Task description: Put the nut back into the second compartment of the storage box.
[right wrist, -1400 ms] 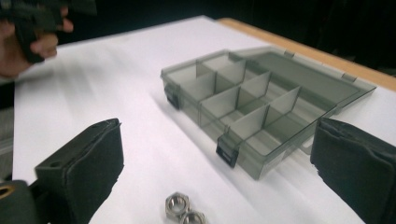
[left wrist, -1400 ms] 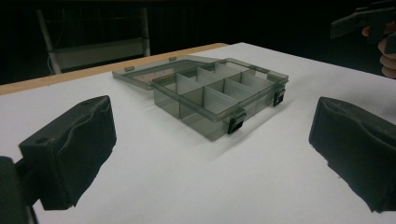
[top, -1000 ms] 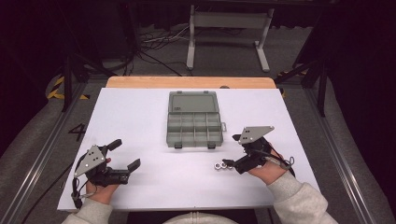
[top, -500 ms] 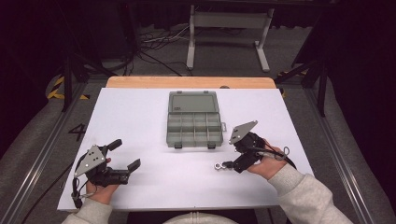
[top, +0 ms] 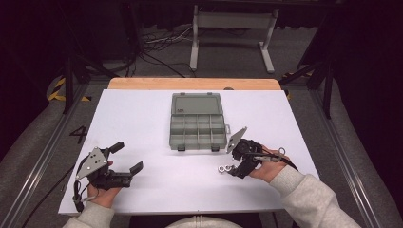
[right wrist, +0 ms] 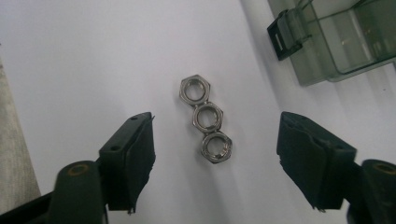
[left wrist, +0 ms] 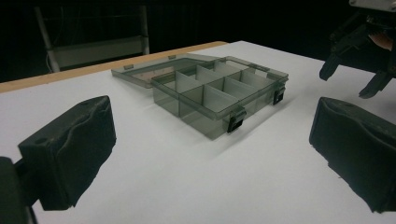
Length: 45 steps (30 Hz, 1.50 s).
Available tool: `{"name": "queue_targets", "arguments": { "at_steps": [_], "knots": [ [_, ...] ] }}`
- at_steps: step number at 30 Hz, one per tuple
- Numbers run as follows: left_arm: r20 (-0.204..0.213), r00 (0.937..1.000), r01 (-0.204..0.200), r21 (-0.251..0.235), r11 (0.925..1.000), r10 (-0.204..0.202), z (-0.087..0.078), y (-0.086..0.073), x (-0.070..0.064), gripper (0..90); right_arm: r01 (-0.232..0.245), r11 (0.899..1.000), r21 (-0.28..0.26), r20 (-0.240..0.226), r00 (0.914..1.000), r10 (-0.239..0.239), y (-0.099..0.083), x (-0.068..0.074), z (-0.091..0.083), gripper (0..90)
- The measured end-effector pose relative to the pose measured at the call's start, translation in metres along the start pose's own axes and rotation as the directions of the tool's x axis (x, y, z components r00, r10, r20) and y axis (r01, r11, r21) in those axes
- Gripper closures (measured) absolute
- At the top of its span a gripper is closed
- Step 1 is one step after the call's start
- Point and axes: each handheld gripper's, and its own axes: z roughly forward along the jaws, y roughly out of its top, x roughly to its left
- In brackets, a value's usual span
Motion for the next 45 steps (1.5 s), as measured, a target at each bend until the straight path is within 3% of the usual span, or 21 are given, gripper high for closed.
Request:
{"name": "queue_targets", "arguments": {
  "at_steps": [15,21,22,26,35,37,45],
  "knots": [
    [0.007,1.0,0.006,0.002,1.0,-0.006,0.0,0.0,0.001,1.3,-0.006,0.995,0.103,-0.025,0.9996,0.009,-0.007,-0.007,0.027,52.6],
    [0.005,1.0,0.008,-0.001,1.0,-0.008,0.0,0.0,0.001,1.3,0.001,0.992,0.124,-0.029,0.9996,0.003,-0.006,-0.008,0.031,63.8],
    [0.005,1.0,0.007,-0.002,1.0,-0.007,0.0,0.0,0.001,1.3,-0.005,0.992,0.128,-0.029,0.9995,0.009,-0.006,-0.008,0.031,68.8],
    [0.003,1.0,0.007,-0.005,1.0,-0.007,-0.001,0.0,0.001,1.3,-0.006,0.991,0.133,-0.025,0.9996,0.009,-0.006,-0.008,0.03,69.9],
    [0.003,1.0,0.006,0.0,1.0,-0.006,0.0,0.0,0.001,1.3,-0.002,0.997,0.08,0.01,0.9999,0.001,0.001,-0.01,0.002,69.9],
    [0.002,1.0,0.005,0.0,1.0,-0.005,-0.001,0.0,0.001,1.3,0.006,0.999,0.051,0.023,0.9997,-0.007,0.011,-0.014,-0.01,69.9],
    [0.003,1.0,0.01,-0.006,0.9999,-0.01,-0.001,0.0,0.001,1.3,0.022,1.0,0.011,0.048,0.9986,-0.023,0.039,-0.029,-0.027,69.9]
  ]
}}
